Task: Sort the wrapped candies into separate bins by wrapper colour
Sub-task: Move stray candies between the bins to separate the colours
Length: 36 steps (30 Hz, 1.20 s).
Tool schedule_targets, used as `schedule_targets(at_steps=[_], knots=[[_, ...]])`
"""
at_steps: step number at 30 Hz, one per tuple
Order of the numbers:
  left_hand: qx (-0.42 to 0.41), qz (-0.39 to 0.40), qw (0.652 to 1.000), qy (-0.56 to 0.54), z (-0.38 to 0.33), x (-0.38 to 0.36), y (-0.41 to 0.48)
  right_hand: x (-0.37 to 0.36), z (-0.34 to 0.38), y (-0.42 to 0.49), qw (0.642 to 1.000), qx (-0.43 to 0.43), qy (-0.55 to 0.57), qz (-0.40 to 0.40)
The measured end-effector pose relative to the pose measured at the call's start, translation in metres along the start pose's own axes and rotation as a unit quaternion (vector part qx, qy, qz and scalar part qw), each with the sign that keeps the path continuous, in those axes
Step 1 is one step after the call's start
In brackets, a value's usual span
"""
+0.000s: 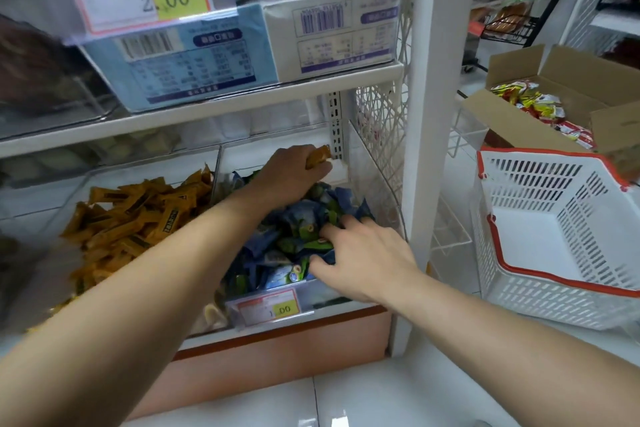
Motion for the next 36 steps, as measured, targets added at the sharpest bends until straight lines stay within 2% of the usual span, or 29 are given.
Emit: schedule_targets(at_steps=[3, 6, 9, 12, 15, 17, 19, 22, 25, 28, 31, 34, 36], knots=[[0.023, 0.023, 0.999, -0.013, 0.005, 0.032, -0.052, 0.003, 0.001, -0.001, 1.0, 0.009, 0.001, -0.004], [0.01, 0.002, 1.0, -0.015, 0.016, 0.064, -0.105, 0.013, 0.005, -0.005, 1.0, 0.022, 0.012, -0.007], [0.01, -0.056, 0.992, 0.11, 0.044, 0.098, -0.147, 0.032, 0.008, -0.016, 0.997, 0.039, 0.067, -0.009], [0.084, -0.076, 0.971, 0.212, 0.08, 0.123, -0.175, 0.055, 0.008, -0.041, 0.992, 0.033, 0.123, -0.022], [0.156, -0.088, 0.945, 0.273, 0.092, 0.136, -0.191, 0.075, 0.0, -0.074, 0.98, -0.015, 0.178, -0.082], [0.127, -0.124, 0.939, 0.294, 0.078, 0.132, -0.193, 0.083, -0.01, -0.092, 0.967, -0.058, 0.207, -0.139], [0.061, -0.135, 0.956, 0.253, 0.048, 0.116, -0.19, 0.087, -0.023, -0.102, 0.952, -0.109, 0.219, -0.184], [-0.032, -0.047, 0.989, 0.135, -0.003, 0.076, -0.174, 0.085, -0.041, -0.102, 0.933, -0.178, 0.229, -0.212], [-0.078, 0.028, 0.994, 0.076, -0.042, 0.032, -0.145, 0.077, -0.05, -0.091, 0.929, -0.194, 0.255, -0.182], [-0.054, 0.073, 0.996, 0.026, -0.059, -0.003, -0.112, 0.068, -0.051, -0.078, 0.925, -0.185, 0.289, -0.161], [-0.001, 0.158, 0.987, -0.037, -0.059, -0.037, -0.082, 0.056, -0.057, -0.066, 0.925, -0.201, 0.296, -0.125], [0.02, 0.258, 0.966, -0.015, -0.051, -0.064, -0.06, 0.039, -0.063, -0.058, 0.922, -0.216, 0.305, -0.097], [0.009, 0.295, 0.955, 0.019, -0.042, -0.073, -0.052, 0.027, -0.067, -0.054, 0.926, -0.231, 0.287, -0.084]])
Point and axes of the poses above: each hand's wrist, its own y-axis towards the middle knuckle, its own x-axis out of the back of the hand, z = x × y, the point moved 2 cm from there along y, towards the middle knuckle, and after that the axes turned 3 degrees about x, right-handed, at the moved point
